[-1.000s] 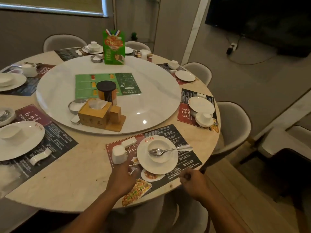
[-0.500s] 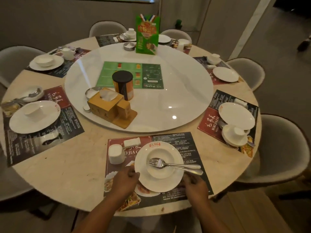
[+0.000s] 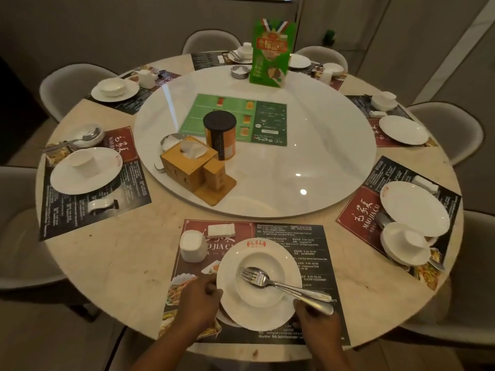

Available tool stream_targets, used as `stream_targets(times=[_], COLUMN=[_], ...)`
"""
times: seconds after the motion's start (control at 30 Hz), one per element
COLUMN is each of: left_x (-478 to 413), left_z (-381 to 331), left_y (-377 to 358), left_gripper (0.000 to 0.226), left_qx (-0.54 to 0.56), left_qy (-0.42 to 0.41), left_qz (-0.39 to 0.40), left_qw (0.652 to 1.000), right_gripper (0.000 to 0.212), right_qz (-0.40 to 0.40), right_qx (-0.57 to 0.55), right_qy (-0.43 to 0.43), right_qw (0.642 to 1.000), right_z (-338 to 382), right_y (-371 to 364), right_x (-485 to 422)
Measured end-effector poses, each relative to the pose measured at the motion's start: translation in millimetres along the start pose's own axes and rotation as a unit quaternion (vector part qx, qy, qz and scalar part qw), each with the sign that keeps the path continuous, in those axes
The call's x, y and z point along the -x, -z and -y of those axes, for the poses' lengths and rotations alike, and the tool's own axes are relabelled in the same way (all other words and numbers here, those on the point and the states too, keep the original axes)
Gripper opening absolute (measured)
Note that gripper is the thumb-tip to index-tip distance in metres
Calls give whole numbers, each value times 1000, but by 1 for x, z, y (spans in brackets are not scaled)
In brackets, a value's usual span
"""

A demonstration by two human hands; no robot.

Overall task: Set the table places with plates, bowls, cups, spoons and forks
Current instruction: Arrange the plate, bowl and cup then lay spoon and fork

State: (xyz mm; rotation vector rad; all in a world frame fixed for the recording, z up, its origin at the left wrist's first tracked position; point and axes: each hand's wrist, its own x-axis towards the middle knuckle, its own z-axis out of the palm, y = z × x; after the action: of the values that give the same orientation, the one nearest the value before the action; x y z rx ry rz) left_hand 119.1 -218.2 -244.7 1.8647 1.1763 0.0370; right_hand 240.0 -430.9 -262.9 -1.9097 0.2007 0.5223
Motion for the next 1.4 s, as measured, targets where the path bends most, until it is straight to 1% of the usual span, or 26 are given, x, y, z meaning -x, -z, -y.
stream_targets(times=[0.1,0.23,0.33,0.43,0.5,0.57,0.6,0.7,0.77,0.8,0.9,1.0,1.07,1.1,1.17,1.23,1.3,1.33,1.4], left_x=[4,5,5,4,3,1,2,0,-4,-6,-14,-23,-29,-30,-34,-37,-39,-41,-43], left_z=[4,7,7,9,10,12,12,14,16,16,16,15,15,14,12,8,3,0,-4], left_y=[1,1,1,3,7,11,14,22,29,33,44,56,63,66,71,75,79,80,83], left_gripper=[27,31,31,28,25,23,22,18,13,11,13,14,18,26,49,68,79,83,89], left_qx=[13,12,25,32,42,41,33,16,26,25,18,8,4,4,5,-2,-13,-15,-14], left_qy=[2,-4,-2,-2,-8,-17,-21,-12,8,14,16,27,30,28,17,-5,-28,-36,-50], left_qz=[6,13,18,29,32,26,20,6,-6,-15,-46,-80,-104,-108,-107,-111,-111,-107,-99], left_qw=[1000,1000,1000,999,999,999,999,1000,1000,999,999,996,994,994,994,994,993,993,994], right_gripper=[4,14,11,11,13,21,21,13,11,11,14,20,21,23,30,38,43,44,44], right_qz=[12,28,39,76,103,97,82,51,64,74,98,137,164,170,176,180,182,181,180], right_qx=[5,0,-2,-9,14,19,30,42,91,133,245,330,366,379,406,451,501,518,536], right_qy=[4,4,6,1,-5,-15,-13,11,43,67,146,231,283,308,344,391,427,437,448], right_qw=[1000,1000,999,997,995,995,996,998,993,986,953,905,871,856,828,782,731,713,693], right_z=[0,-1,1,1,1,5,13,46,70,82,116,140,146,146,144,140,136,135,135], right_y=[3,5,9,17,30,47,57,74,68,60,16,-45,-85,-103,-134,-159,-174,-179,-186], right_x=[1,0,1,-2,-10,-19,-22,-33,-42,-46,-49,-44,-41,-41,-42,-45,-50,-53,-58])
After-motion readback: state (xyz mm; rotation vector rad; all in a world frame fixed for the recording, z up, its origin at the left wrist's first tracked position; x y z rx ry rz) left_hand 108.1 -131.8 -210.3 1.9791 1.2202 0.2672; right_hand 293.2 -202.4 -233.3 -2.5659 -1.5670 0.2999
